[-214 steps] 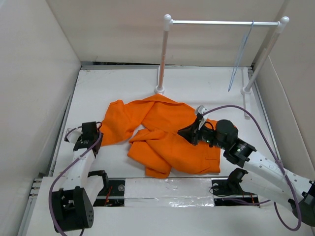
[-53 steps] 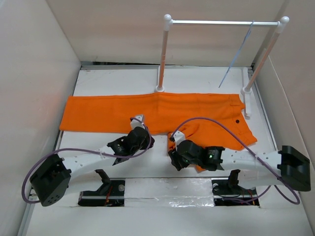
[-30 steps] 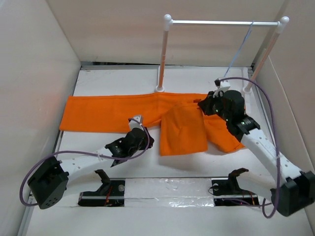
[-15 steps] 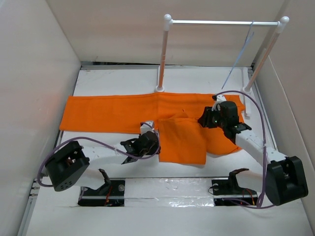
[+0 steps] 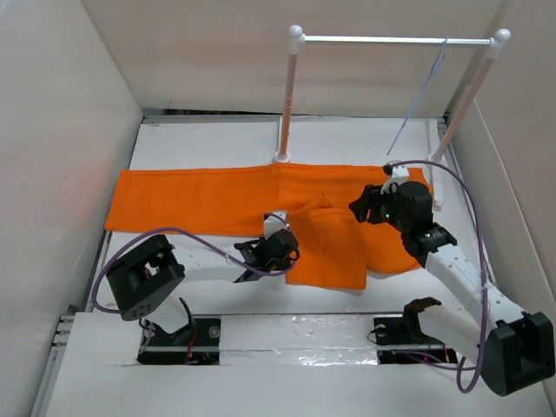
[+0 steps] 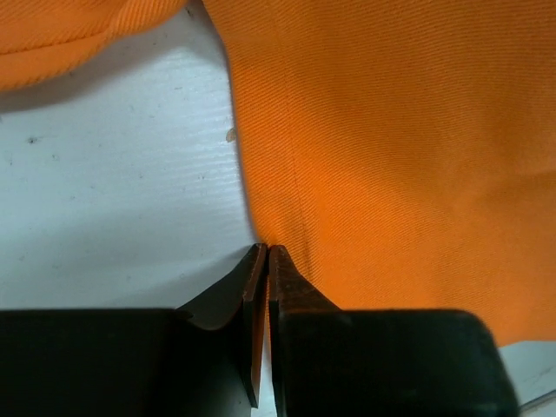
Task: Place the trousers on the hanger
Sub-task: Flatten out the trousers at the center of the board.
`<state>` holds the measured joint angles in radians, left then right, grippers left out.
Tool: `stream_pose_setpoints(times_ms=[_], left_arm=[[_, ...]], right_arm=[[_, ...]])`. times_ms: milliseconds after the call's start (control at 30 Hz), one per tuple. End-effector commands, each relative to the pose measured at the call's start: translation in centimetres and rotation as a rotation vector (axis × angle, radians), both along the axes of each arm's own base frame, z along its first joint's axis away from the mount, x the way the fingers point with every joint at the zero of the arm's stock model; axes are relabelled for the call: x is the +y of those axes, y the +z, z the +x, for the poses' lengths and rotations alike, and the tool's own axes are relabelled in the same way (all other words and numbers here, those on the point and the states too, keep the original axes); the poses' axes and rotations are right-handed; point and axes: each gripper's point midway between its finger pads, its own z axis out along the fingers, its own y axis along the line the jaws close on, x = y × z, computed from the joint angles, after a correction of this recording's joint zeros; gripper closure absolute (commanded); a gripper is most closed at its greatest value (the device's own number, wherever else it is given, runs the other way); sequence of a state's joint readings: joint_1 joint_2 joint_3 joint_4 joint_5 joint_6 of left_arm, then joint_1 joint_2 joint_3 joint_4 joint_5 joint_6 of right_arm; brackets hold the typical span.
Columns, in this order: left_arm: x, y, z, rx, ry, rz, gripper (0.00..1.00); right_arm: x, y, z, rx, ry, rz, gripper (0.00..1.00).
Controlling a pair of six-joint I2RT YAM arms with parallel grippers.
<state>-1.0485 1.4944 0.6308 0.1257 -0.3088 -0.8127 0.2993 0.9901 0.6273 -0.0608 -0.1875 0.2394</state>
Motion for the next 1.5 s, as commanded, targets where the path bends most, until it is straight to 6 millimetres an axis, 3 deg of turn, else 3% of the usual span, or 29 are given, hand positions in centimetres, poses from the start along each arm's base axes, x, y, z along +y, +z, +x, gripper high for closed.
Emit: stream_pose_setpoints(times_ms=[0, 67, 167, 267, 300, 333, 367, 400, 433, 500, 600, 667, 833, 1033, 1133, 1200, 1233, 1267, 1300, 1367, 1400, 1433, 1467], left_arm=[[1.8, -1.8, -0.7, 0.042, 0.029, 0.118, 1.00], [2.2, -1.2, -0.6, 0.032, 0.041, 0.130, 1.00], [3.8, 1.7, 0.2, -0.029, 0.113, 0.134, 1.00], [7.8, 7.0, 1.3, -0.138, 0.256, 0.139, 1.00], [9.7, 10.2, 2.0, -0.212, 0.324, 0.093, 1.00], [12.7, 11.2, 2.1, -0.219, 0.387, 0.130, 1.00], [14.4, 12.7, 2.4, -0.245, 0.432, 0.122, 1.00], [16.5, 15.5, 2.4, -0.306, 0.498, 0.054, 1.00], [17.9, 16.7, 1.9, -0.325, 0.537, 0.030, 1.00], [20.2, 21.1, 1.8, -0.430, 0.598, -0.087, 1.00], [23.2, 23.8, 1.4, -0.506, 0.716, -0.141, 1.00], [23.9, 24.0, 1.1, -0.496, 0.743, -0.120, 1.00], [25.8, 21.6, 0.2, -0.428, 0.822, 0.037, 1.00], [29.1, 24.1, -0.4, -0.527, 0.970, 0.047, 1.00], [28.0, 24.0, 1.3, -0.544, 0.960, 0.122, 1.00], [28.9, 23.3, 2.5, -0.510, 1.026, 0.216, 1.00], [29.1, 22.4, 4.4, -0.473, 0.996, 0.353, 1.00], [30.5, 21.9, 5.4, -0.428, 1.028, 0.407, 1.00], [34.0, 19.7, 6.3, -0.288, 1.112, 0.436, 1.00], [38.0, 19.5, 7.7, -0.267, 1.137, 0.420, 1.00], [38.8, 19.2, 8.2, -0.248, 1.116, 0.325, 1.00], [44.0, 20.5, 6.8, -0.293, 1.271, 0.291, 1.00], [46.0, 21.1, 6.0, -0.297, 1.303, 0.285, 1.00]], right_arm=[[0.3, 2.6, -0.1, -0.074, 0.001, 0.034, 0.41], [-0.4, 3.0, -0.6, -0.086, -0.019, 0.033, 0.41], [-1.2, 3.6, -1.2, -0.112, -0.046, 0.035, 0.42], [-1.5, 3.4, -2.0, -0.129, -0.044, 0.053, 0.42], [-1.4, 2.7, -2.3, -0.121, -0.036, 0.057, 0.42], [-1.1, 2.7, -2.6, -0.126, -0.015, 0.069, 0.42], [-1.0, 2.8, -2.7, -0.133, -0.010, 0.076, 0.42], [-0.9, 2.7, -2.8, -0.130, -0.009, 0.081, 0.42], [-0.7, 2.6, -2.9, -0.127, 0.004, 0.085, 0.42], [-0.2, 2.5, -3.0, -0.126, 0.024, 0.091, 0.42], [0.7, 2.5, -3.3, -0.123, 0.064, 0.106, 0.42], [1.2, 3.1, -3.2, -0.142, 0.085, 0.118, 0.42], [2.6, 3.2, -3.6, -0.150, 0.144, 0.130, 0.41], [5.1, 3.9, -5.0, -0.172, 0.237, 0.126, 0.41], [5.8, 4.4, -5.2, -0.186, 0.247, 0.142, 0.41], [6.2, 4.7, -5.1, -0.199, 0.256, 0.151, 0.41], [6.2, 4.6, -5.1, -0.199, 0.257, 0.148, 0.41], [6.2, 4.4, -5.2, -0.189, 0.261, 0.142, 0.43], [6.0, 4.2, -5.4, -0.187, 0.261, 0.134, 0.44], [5.7, 3.8, -5.8, -0.182, 0.257, 0.129, 0.45], [5.8, 3.8, -6.2, -0.188, 0.263, 0.133, 0.46], [5.6, 4.4, -6.5, -0.212, 0.261, 0.144, 0.47], [5.3, 4.4, -6.5, -0.222, 0.248, 0.146, 0.47]])
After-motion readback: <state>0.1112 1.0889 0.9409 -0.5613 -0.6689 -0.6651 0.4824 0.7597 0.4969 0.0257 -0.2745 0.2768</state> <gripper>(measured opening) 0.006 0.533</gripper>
